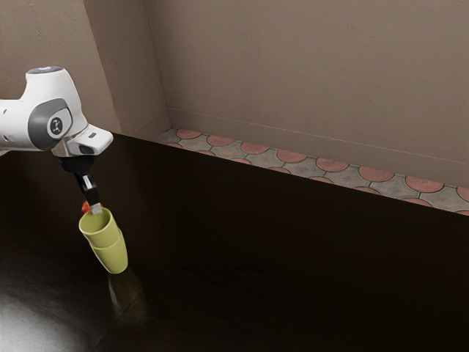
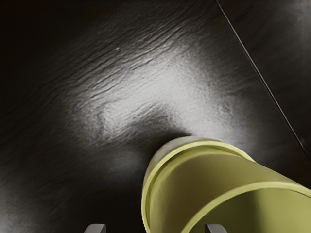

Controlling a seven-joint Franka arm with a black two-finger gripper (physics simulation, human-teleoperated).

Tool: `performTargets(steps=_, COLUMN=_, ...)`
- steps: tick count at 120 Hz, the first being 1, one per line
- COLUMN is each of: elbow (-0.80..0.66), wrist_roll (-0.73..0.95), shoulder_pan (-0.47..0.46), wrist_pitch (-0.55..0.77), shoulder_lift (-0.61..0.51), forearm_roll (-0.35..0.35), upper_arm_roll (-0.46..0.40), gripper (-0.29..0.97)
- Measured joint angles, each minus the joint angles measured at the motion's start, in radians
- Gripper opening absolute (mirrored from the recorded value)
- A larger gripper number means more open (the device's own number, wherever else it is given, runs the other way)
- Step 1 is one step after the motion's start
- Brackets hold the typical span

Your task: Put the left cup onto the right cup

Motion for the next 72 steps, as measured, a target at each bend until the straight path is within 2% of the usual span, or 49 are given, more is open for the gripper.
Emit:
performTargets(steps=18, elbow=0.015, wrist_roll=0.001, shoulder_pan=0.006, wrist_pitch=-0.010, shoulder_lift=-0.018, forearm_roll=-0.001, upper_arm_roll=-0.011, gripper=0.36)
performTargets(steps=36, elbow=0.106, wrist_roll=-0.010, shoulder_pan=0.003, wrist_pitch=-0.080, shoulder_lift=-0.031, forearm_roll=-0.010, upper_arm_roll=-0.030, gripper=0.51)
performTargets(steps=72, elbow=0.436, wrist_roll=-0.223, shoulder_pan=-0.003, wrist_pitch=-0.352, shoulder_lift=-0.033, forearm_roll=-0.029, upper_arm_roll=-0.111, gripper=0.62)
